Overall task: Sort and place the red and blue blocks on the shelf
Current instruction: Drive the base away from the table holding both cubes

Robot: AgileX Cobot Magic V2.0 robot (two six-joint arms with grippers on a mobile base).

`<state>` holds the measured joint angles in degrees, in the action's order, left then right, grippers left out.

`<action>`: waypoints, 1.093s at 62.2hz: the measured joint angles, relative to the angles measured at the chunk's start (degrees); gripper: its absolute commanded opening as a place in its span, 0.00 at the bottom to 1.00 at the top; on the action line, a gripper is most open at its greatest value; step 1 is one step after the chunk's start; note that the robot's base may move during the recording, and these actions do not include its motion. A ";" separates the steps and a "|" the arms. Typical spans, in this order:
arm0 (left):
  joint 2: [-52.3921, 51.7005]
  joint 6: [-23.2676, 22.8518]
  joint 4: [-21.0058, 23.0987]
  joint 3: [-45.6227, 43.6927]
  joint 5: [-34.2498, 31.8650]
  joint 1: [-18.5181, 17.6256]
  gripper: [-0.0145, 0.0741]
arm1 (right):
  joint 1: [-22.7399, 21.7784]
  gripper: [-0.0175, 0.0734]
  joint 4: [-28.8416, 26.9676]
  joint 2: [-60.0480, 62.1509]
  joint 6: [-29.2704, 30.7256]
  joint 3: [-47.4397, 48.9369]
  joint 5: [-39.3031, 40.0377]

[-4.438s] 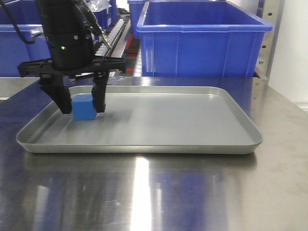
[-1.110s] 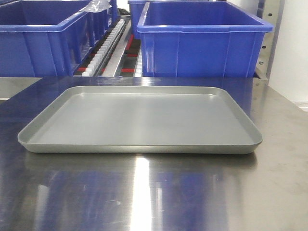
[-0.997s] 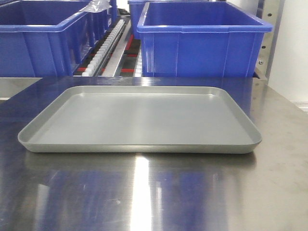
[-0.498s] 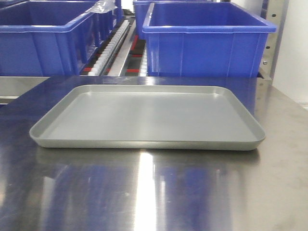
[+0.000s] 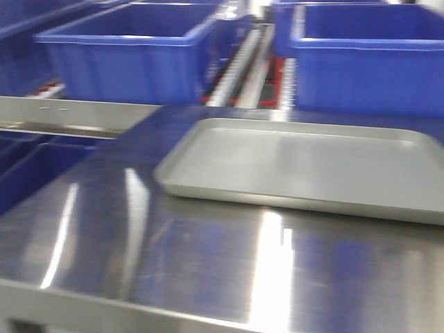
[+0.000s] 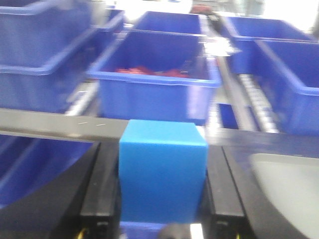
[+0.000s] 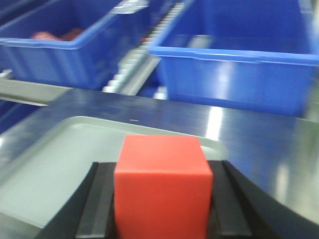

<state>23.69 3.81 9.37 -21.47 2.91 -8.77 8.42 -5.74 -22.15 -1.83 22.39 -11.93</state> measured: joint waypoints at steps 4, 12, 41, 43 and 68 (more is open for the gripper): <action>0.00 0.00 0.00 0.00 0.00 0.00 0.30 | 0.00 0.27 0.00 0.00 0.00 0.00 0.00; 0.00 0.00 0.00 0.00 0.00 0.00 0.30 | 0.00 0.27 0.00 0.00 0.00 0.00 0.00; 0.00 0.00 0.00 0.00 0.00 0.00 0.30 | 0.00 0.27 0.00 0.00 0.00 0.00 0.00; 0.00 0.00 0.00 0.00 0.00 0.00 0.30 | 0.00 0.27 0.00 0.00 0.00 0.00 0.00; 0.00 0.00 0.00 0.00 0.00 0.00 0.30 | 0.00 0.27 0.00 0.00 -0.04 0.00 0.00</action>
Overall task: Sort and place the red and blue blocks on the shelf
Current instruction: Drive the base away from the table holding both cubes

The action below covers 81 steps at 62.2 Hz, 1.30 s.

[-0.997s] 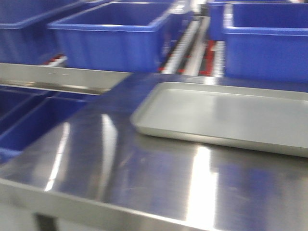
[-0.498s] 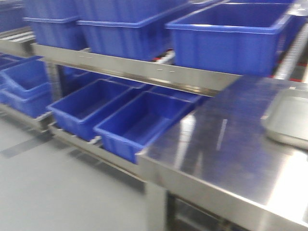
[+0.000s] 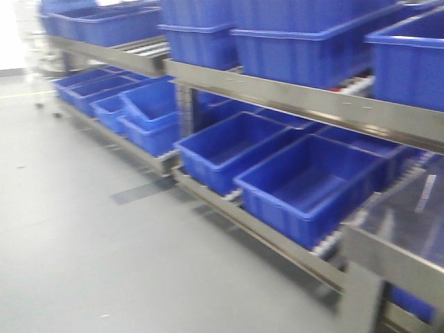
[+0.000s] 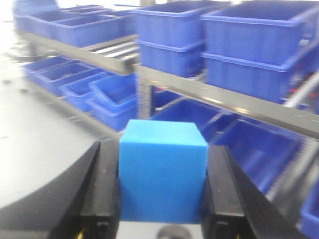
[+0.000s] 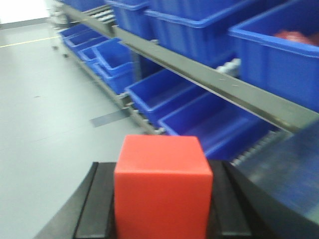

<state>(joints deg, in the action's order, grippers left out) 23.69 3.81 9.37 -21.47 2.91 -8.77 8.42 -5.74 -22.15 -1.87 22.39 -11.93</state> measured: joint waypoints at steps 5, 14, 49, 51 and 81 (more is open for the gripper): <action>0.00 0.00 0.00 0.00 0.00 0.00 0.30 | 0.00 0.27 0.00 0.00 0.00 0.00 0.00; 0.00 0.00 0.00 0.00 0.00 0.00 0.30 | 0.00 0.27 0.00 0.00 0.00 0.00 0.00; 0.00 0.00 0.00 0.00 0.00 0.00 0.30 | 0.00 0.27 0.00 0.00 0.00 0.00 0.00; 0.00 0.00 0.00 0.00 0.00 0.00 0.30 | 0.00 0.27 0.00 0.00 0.00 0.00 0.00; 0.00 0.00 0.00 0.00 0.00 0.00 0.30 | 0.00 0.27 0.00 0.00 0.00 0.00 0.00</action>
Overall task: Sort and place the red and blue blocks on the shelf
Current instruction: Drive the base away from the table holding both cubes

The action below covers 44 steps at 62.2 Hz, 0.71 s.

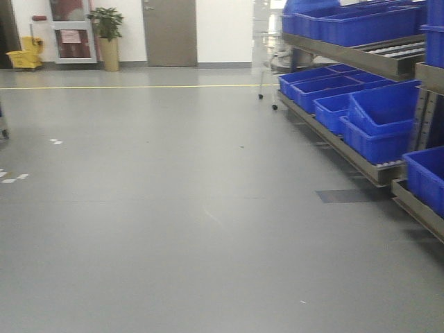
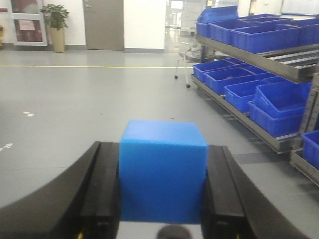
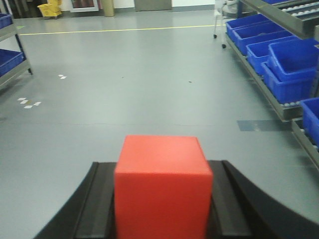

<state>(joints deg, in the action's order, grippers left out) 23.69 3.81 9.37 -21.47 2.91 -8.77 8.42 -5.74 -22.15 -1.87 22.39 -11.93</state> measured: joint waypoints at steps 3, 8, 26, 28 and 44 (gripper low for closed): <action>0.00 0.00 0.00 0.00 0.00 0.00 0.30 | 0.00 0.27 0.00 0.00 0.00 0.00 0.00; 0.00 0.00 0.00 0.00 0.00 0.00 0.30 | 0.00 0.27 0.00 0.00 0.00 0.00 0.00; 0.00 0.00 0.00 0.00 0.00 0.00 0.30 | 0.00 0.27 0.00 0.00 0.00 0.00 0.00; 0.00 0.00 0.00 0.00 0.00 0.00 0.30 | 0.00 0.27 0.00 0.00 0.00 0.00 0.00; 0.00 0.00 0.00 0.00 0.00 0.00 0.30 | 0.00 0.27 0.00 0.00 0.00 0.00 0.00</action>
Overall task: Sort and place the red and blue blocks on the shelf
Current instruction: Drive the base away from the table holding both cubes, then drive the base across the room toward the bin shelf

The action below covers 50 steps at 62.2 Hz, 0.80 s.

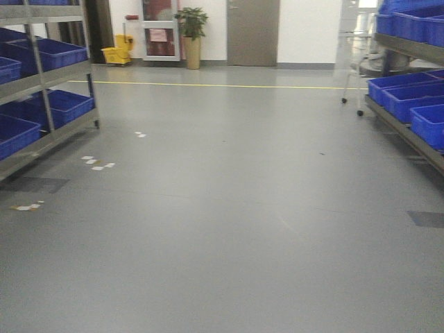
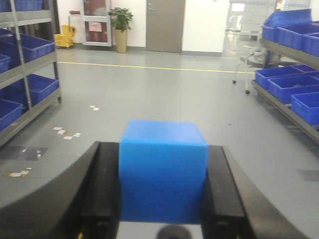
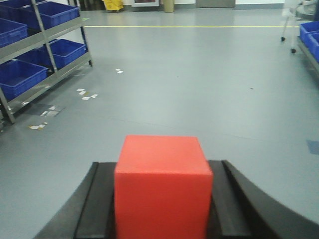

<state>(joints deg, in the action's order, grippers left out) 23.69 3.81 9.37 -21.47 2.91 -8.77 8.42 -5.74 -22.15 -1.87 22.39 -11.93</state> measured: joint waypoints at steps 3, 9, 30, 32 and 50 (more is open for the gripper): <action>0.00 0.00 0.00 0.00 0.00 0.00 0.30 | 0.00 0.27 0.00 0.00 0.00 0.00 0.00; 0.00 0.00 0.00 0.00 0.00 0.00 0.30 | 0.00 0.27 0.00 0.00 0.00 0.00 0.00; 0.00 0.00 0.00 0.00 0.00 0.00 0.30 | 0.00 0.27 0.00 0.00 0.00 0.00 0.00; 0.00 0.00 0.00 0.00 0.00 0.00 0.30 | 0.00 0.27 0.00 0.00 0.00 0.00 0.00; 0.00 0.00 0.00 0.00 0.00 0.00 0.30 | 0.00 0.27 0.00 0.00 0.00 0.00 0.00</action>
<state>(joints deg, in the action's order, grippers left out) 23.69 3.81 9.37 -21.47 2.91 -8.77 8.42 -5.74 -22.15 -1.87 22.39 -11.93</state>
